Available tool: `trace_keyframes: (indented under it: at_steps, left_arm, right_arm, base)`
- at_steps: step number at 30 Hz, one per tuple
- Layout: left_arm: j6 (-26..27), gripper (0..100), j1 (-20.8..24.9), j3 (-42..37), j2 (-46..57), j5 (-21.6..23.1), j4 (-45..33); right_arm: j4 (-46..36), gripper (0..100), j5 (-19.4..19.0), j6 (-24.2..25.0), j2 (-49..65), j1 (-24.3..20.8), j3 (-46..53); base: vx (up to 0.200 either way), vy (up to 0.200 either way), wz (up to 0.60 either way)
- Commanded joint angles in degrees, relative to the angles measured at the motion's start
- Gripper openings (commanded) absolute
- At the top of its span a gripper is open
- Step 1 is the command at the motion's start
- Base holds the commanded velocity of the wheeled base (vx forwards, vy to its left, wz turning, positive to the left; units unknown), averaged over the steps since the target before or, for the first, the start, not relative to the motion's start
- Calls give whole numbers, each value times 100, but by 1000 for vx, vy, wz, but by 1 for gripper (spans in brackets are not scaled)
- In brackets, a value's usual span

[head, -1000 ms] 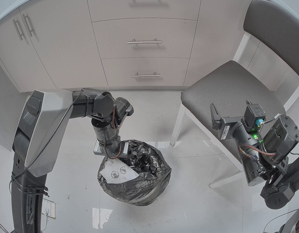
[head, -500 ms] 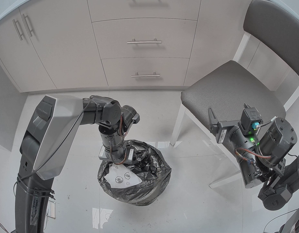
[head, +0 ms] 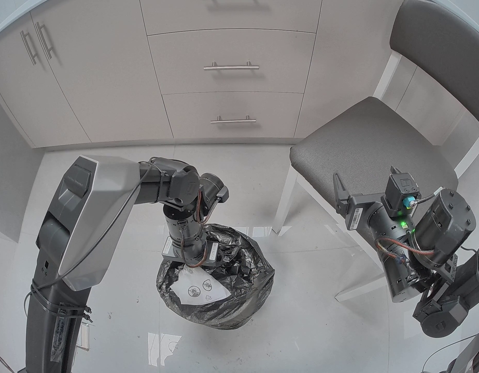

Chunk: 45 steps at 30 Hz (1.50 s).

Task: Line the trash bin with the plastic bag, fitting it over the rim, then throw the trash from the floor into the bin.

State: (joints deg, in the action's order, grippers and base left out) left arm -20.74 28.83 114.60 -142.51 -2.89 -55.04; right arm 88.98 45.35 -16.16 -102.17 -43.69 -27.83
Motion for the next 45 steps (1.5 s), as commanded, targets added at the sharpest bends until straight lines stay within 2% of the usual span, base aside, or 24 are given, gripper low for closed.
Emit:
trace_keyframes:
  at_steps: [1,11,12,22,28,35,36,45]
  left_arm:
    - [-1,0,17,-1,-31,-1,2]
    - [-1,0,0,-1,-67,-1,72]
    - [-1,100,0,-1,-67,-1,72]
    - [-71,100,9,-1,13,-115,336]
    - [-326,100,35,-1,329,-107,327]
    - [-361,100,105,-1,373,-115,292]
    - [-370,0,96,-1,338,-115,283]
    - [-317,0,61,-1,109,-124,231]
  right_arm:
    - [102,100,0,-1,-5,-17,6]
    - [102,100,0,-1,-22,-25,-3]
    - [102,100,0,-1,-22,-25,-3]
    - [102,100,-9,8,-22,-25,-3]
    - [102,100,-17,8,-75,-25,-3]
    - [102,100,-26,8,-66,-17,-12]
    - [102,100,-26,8,-57,-17,-12]
    - [102,100,-35,-1,-40,10,-12]
  base:
    - [0,0,0]
    - [0,0,0]
    - [0,0,0]
    - [0,0,0]
    - [0,0,0]
    - [0,0,0]
    - [0,0,0]
    - [0,0,0]
